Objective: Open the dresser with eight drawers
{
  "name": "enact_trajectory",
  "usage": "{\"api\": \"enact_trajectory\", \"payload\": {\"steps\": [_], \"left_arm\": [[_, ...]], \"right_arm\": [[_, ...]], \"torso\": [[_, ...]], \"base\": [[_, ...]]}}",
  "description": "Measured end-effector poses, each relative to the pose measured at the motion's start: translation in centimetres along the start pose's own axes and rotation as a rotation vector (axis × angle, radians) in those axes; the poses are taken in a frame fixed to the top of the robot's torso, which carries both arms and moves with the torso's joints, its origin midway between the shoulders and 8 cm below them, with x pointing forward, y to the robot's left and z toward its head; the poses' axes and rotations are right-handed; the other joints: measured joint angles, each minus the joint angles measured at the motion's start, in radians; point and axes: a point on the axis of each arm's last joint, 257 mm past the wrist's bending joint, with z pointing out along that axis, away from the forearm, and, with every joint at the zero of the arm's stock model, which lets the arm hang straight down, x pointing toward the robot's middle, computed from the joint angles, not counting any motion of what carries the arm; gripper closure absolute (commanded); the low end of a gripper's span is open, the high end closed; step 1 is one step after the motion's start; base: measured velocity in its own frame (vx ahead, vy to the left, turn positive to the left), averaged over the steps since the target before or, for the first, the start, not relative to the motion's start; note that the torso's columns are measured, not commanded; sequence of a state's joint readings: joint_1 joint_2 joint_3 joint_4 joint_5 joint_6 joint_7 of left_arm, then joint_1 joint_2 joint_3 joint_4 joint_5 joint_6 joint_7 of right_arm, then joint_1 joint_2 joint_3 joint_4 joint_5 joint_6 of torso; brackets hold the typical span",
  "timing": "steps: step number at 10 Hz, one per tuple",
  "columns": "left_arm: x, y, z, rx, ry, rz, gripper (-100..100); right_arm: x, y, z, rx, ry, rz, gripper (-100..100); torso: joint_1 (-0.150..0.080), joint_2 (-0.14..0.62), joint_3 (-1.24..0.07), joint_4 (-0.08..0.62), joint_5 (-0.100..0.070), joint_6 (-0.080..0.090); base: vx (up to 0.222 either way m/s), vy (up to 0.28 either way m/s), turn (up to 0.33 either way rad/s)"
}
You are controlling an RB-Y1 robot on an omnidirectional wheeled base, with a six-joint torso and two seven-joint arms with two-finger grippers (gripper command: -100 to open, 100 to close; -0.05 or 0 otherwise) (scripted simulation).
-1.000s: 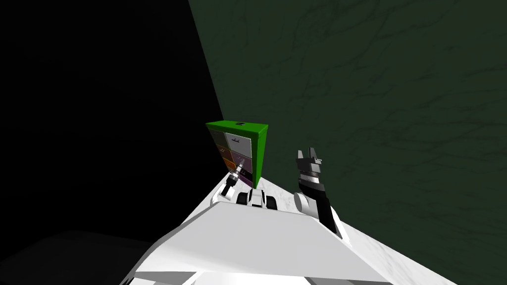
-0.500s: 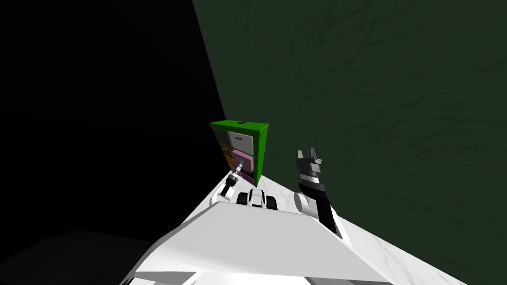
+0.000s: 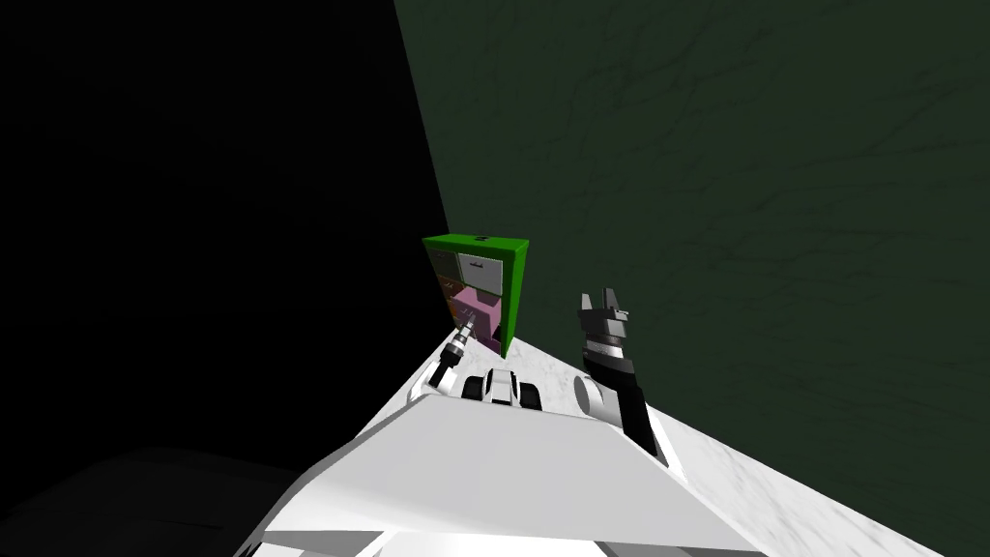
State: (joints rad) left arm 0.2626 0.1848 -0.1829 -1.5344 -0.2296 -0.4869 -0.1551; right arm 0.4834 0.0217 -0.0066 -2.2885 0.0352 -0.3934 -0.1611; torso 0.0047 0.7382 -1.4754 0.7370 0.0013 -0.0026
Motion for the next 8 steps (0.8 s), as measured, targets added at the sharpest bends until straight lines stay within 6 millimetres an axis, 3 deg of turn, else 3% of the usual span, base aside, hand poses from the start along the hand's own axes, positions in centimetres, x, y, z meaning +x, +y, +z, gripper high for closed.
{"api": "enact_trajectory", "payload": {"steps": [1, 8], "left_arm": [[0.0, 0.0, -0.2, 0.000, 0.003, -0.001, -100], [-2.3, -2.6, 1.4, -0.002, -0.002, 0.006, -100]], "right_arm": [[0.0, 0.0, 0.0, 0.000, 0.000, 0.000, 0], [0.0, 0.0, 0.0, 0.000, 0.000, 0.000, 0]], "torso": [[0.000, 0.000, 0.000, 0.000, 0.000, 0.000], [-0.004, 0.002, 0.001, 0.002, -0.001, 0.003]], "base": [[-0.105, 0.032, -0.020], [-0.001, -0.010, -0.011]]}}
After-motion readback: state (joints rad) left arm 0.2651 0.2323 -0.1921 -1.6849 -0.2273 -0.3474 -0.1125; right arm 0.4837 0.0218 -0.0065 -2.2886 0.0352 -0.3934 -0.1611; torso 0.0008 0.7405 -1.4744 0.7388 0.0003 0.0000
